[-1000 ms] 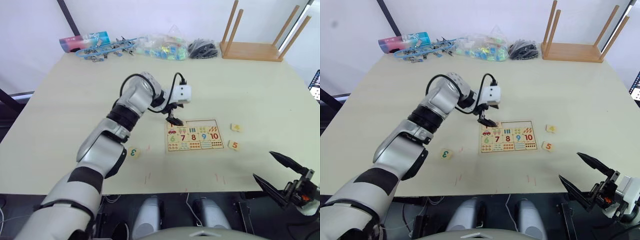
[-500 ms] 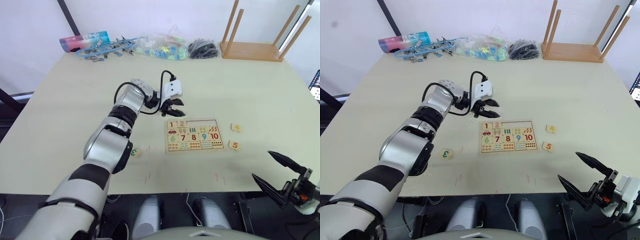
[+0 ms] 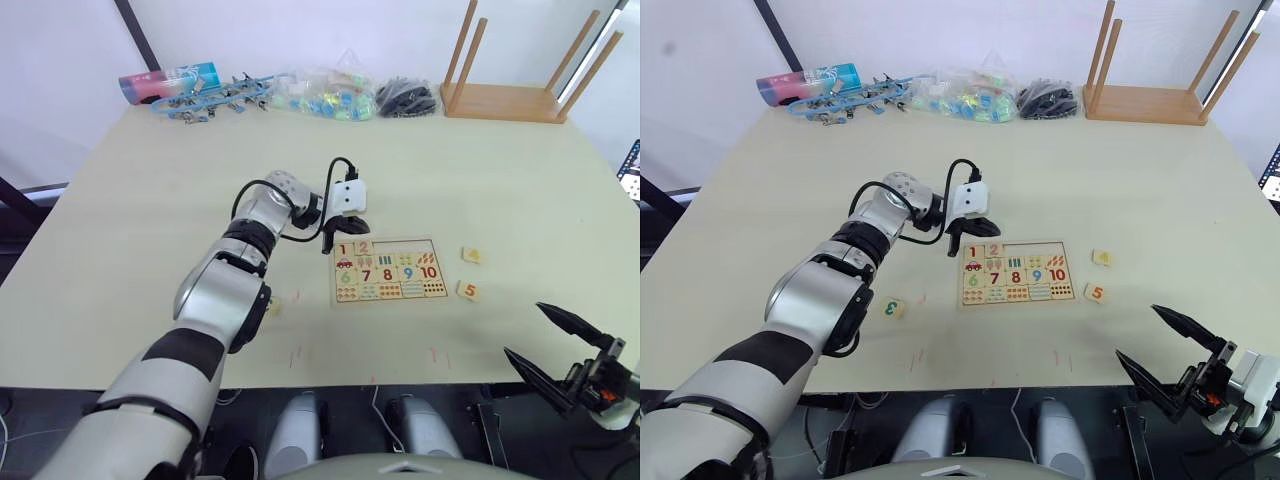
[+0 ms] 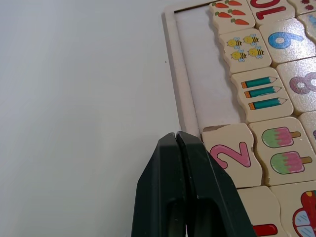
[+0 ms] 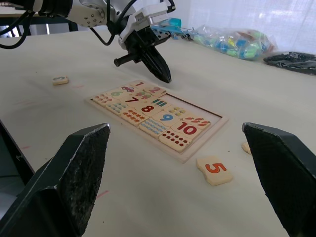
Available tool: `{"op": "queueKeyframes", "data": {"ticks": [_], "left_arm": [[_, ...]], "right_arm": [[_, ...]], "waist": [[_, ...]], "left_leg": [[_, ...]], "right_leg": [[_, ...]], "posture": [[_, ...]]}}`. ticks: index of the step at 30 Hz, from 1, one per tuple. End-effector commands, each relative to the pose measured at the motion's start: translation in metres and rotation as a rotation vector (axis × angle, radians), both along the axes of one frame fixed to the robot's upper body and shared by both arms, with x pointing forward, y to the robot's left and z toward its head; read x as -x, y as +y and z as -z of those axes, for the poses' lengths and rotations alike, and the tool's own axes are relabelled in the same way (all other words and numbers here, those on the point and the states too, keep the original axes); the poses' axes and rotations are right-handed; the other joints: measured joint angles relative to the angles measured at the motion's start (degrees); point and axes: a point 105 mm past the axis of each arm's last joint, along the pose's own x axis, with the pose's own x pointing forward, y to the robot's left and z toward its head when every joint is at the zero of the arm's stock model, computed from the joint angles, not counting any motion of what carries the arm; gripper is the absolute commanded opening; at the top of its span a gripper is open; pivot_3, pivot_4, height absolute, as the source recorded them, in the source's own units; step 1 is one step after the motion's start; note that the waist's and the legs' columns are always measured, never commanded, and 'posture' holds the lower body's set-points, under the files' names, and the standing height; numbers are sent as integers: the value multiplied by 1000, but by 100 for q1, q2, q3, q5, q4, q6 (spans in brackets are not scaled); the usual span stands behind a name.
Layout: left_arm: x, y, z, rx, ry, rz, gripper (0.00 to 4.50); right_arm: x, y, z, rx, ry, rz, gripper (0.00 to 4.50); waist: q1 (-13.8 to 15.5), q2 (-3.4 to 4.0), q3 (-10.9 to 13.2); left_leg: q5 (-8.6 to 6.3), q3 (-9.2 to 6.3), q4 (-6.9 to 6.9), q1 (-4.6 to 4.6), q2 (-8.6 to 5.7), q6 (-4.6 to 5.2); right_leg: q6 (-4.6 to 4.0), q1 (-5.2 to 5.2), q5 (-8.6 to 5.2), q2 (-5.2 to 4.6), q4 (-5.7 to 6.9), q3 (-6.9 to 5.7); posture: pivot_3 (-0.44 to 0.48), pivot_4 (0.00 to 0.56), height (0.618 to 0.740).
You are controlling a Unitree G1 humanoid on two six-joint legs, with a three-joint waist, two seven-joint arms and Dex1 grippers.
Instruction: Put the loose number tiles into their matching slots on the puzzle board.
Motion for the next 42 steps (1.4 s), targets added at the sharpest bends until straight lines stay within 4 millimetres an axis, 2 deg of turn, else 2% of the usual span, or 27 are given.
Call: {"op": "queueKeyframes", "data": {"ticks": [1, 12, 27, 34, 42], "left_arm": [[1, -3, -2, -3, -23, 29, 48], [2, 0, 6, -39, -34, 33, 48], [4, -1, 8, -40, -26, 49, 48], [-4, 3, -12, 51, -48, -6, 48], [-3, 18, -40, 305, 51, -47, 48]], "right_arm": [[3, -2, -7, 10, -38, 14, 4500], [5, -2, -7, 7, -40, 22, 4500], [5, -3, -6, 10, -37, 26, 4500], [4, -5, -4, 10, -33, 24, 4500], [-7, -12, -5, 3, -34, 26, 4500]], "waist": [[-1, 0, 0], [-2, 0, 0], [-1, 0, 0], [-3, 0, 0], [-5, 1, 0]], "left_leg": [[0, 0, 0, 0, 0, 0], [0, 0, 0, 0, 0, 0], [0, 0, 0, 0, 0, 0], [0, -1, 0, 0, 0, 0], [0, -1, 0, 1, 0, 0]], "right_leg": [[0, 0, 0, 0, 0, 0], [0, 0, 0, 0, 0, 0], [0, 0, 0, 0, 0, 0], [0, 0, 0, 0, 0, -1], [0, 0, 0, 0, 1, -2]], "posture": [[0, 150, 737], [0, 150, 737], [0, 150, 737], [0, 150, 737], [0, 150, 737]]}}
